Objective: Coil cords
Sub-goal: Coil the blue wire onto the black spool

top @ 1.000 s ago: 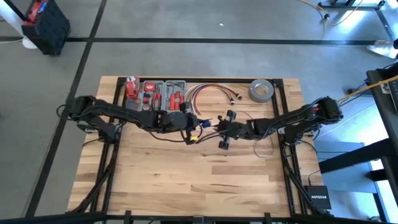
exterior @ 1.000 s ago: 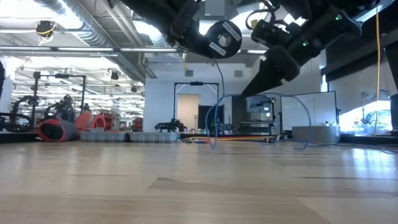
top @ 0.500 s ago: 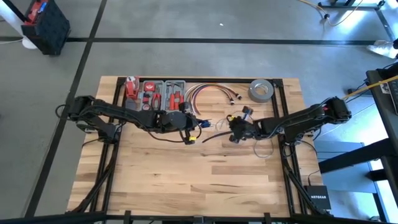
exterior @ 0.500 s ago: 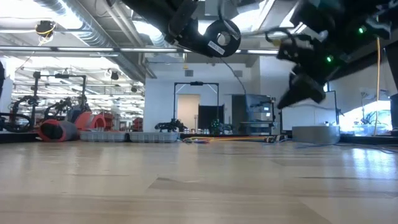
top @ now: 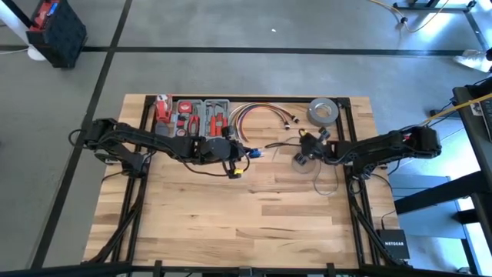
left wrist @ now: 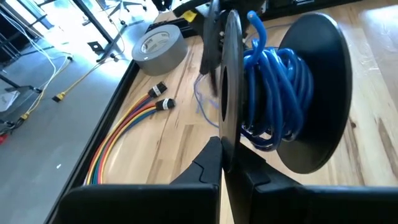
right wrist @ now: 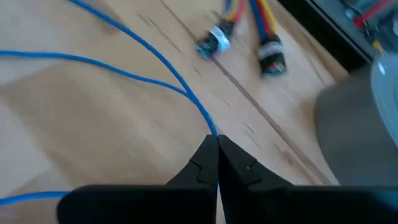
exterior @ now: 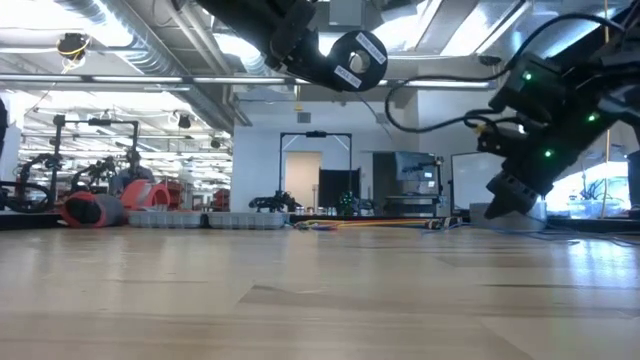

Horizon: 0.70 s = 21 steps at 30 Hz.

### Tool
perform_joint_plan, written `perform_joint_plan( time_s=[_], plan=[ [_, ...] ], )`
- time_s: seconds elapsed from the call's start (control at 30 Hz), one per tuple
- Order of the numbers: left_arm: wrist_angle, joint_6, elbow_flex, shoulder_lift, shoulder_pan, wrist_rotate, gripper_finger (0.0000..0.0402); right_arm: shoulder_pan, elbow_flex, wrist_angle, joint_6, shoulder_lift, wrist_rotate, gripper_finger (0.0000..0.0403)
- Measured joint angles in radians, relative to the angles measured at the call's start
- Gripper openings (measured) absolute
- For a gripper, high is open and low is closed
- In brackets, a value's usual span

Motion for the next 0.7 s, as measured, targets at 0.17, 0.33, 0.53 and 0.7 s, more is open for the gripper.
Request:
perform_joint_plan(
  time_s=[0.17,0.33,0.53,0.7],
  plan=[
    [-0.001,0.0,0.0,0.0,0.001,0.0,0.0,-0.022,-0.018,-0.003,0.043,0.001,0.0,0.0009],
    [0.001,-0.001,0.0,0.0,0.001,0.0,0.0,-0.02,-0.018,0.0,0.088,0.001,-0.014,0.0023],
    [0.0,-0.002,0.0,0.0,0.0,0.001,0.0,-0.02,-0.018,-0.001,0.101,0.001,-0.015,0.0062],
    [-0.002,-0.004,0.0,0.0,0.0,0.001,0.0,-0.02,-0.018,-0.002,0.1,0.001,-0.015,0.011]
  ],
)
